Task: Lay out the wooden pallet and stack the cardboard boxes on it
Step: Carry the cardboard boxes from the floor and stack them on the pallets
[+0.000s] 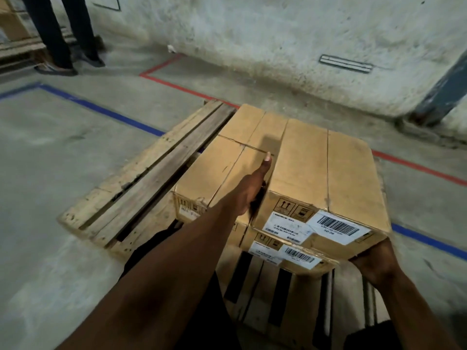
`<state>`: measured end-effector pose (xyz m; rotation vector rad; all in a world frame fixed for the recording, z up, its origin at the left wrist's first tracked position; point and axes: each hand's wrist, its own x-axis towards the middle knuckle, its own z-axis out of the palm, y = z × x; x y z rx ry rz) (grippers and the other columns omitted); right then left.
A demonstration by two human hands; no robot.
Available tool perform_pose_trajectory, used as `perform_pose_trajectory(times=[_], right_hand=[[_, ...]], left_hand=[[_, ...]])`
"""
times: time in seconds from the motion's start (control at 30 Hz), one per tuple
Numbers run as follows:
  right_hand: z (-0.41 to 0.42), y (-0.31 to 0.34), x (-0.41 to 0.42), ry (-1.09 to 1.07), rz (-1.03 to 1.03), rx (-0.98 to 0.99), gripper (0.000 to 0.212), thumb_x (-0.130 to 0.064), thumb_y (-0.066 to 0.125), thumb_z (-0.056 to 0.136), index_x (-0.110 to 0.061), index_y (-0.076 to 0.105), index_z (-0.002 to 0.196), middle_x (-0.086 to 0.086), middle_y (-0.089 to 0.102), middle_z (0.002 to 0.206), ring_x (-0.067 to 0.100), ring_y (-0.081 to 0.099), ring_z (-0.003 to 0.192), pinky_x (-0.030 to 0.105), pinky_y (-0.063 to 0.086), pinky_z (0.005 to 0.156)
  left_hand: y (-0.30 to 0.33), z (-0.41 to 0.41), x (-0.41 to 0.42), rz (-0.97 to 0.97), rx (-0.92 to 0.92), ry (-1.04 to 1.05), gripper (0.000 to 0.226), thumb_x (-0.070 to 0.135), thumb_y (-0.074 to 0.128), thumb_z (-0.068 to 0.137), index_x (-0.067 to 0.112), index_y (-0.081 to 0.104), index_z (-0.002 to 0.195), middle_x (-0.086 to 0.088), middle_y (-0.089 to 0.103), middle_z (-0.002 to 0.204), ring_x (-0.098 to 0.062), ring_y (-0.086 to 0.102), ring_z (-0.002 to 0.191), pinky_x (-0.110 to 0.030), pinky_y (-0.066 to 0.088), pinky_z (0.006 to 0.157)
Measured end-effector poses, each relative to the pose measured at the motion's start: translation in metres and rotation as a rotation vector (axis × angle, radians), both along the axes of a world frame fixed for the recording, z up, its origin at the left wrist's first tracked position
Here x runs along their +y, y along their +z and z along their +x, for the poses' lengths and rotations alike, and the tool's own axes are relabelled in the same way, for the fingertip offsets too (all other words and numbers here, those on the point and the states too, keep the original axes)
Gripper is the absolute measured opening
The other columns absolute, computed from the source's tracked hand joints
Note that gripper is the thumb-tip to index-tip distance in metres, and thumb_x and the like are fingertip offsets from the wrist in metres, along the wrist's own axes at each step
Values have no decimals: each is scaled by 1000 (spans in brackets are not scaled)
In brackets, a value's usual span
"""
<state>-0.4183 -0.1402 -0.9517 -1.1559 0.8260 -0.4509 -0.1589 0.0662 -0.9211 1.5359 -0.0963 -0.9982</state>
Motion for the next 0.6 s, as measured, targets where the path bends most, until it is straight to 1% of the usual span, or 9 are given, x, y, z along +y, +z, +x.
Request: perform_pose_trajectory(times=[0.03,0.13,0.2,0.27,0.33,0.37,0.4,0.47,0.6], right_hand=[[0,1,0,18,-6,-13,78,-58,79,70,-17,68,135,17,67,137,40,67,117,45,64,73],[1,6,4,107,-40,-49,78,-67,93,41,-25,82,105,11,76,120,29,77,98,44,64,72],[2,8,8,112,-26,-69,82,-65,95,39,-23,81,108,10,77,118,28,77,100,45,64,76],[5,9,11,63,-10,-82,84,-59,89,59,-14,72,127,13,74,126,30,74,107,46,63,83],[9,7,12,27,23,-105,65,-47,66,92,-6,60,143,16,70,132,34,71,112,47,61,89],[10,5,12,13,41,-96,57,-42,54,103,-5,56,146,16,69,134,38,67,118,49,58,94],[11,3,12,-2,54,-80,54,-40,47,107,-5,55,147,17,68,136,42,63,125,54,54,100],[12,2,12,-8,66,-70,52,-39,45,108,-5,56,147,19,65,141,44,59,131,61,49,107],[14,5,20,5,54,-74,50,-37,44,109,-5,58,145,17,67,138,37,66,124,48,60,98]], left_hand=[[3,-1,0,4,-8,-1,149,115,47,36,16,59,147,-14,62,147,-39,58,135,-61,38,117],[7,-3,-1,-9,-18,-4,150,115,44,37,17,55,150,-16,57,153,-40,53,139,-64,36,118],[7,-3,0,-17,-8,-4,151,115,43,37,17,54,151,-16,56,154,-40,51,141,-65,33,119],[5,-2,-1,-22,-2,-12,150,115,44,37,16,55,150,-16,58,152,-40,53,140,-65,34,118],[3,-1,-1,-23,-3,-35,143,114,47,38,17,62,143,-17,66,141,-40,61,131,-63,41,114],[3,-3,-1,-32,-18,-51,135,112,49,40,19,67,135,-15,72,131,-39,67,122,-60,46,111],[2,-3,-2,-40,-40,-60,125,111,50,43,21,71,127,-13,77,121,-37,72,113,-57,51,106],[4,-7,-2,-40,-91,-51,112,108,50,49,24,74,118,-9,81,109,-32,76,102,-52,56,101],[1,-13,-2,-58,-145,-7,83,95,48,77,23,76,109,-8,81,103,-32,77,99,-47,60,95]])
